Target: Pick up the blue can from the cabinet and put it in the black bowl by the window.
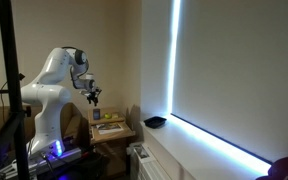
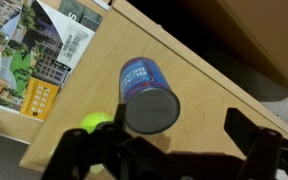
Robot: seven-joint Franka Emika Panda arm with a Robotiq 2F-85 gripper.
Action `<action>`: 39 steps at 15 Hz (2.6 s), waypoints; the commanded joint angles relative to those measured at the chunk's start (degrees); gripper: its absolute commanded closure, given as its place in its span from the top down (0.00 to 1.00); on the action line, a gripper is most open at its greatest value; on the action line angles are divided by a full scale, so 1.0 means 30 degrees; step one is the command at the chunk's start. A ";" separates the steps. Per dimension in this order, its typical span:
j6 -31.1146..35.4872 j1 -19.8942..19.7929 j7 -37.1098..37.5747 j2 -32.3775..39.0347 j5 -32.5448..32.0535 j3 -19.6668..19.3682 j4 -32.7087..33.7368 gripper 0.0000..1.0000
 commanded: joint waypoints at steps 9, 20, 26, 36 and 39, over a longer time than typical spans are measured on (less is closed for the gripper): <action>-0.2265 0.0910 0.1630 0.0948 -0.1259 -0.1376 0.2402 1.00; -0.0858 0.1281 0.2007 0.2306 -0.1836 -0.2133 0.2401 1.00; -0.0420 0.0785 0.1206 0.2373 -0.1167 -0.1428 0.2349 1.00; -0.0059 0.0824 0.1381 0.3270 -0.0511 -0.1362 0.2764 1.00; 0.0621 0.0982 0.1330 0.3877 -0.0332 -0.1390 0.3049 1.00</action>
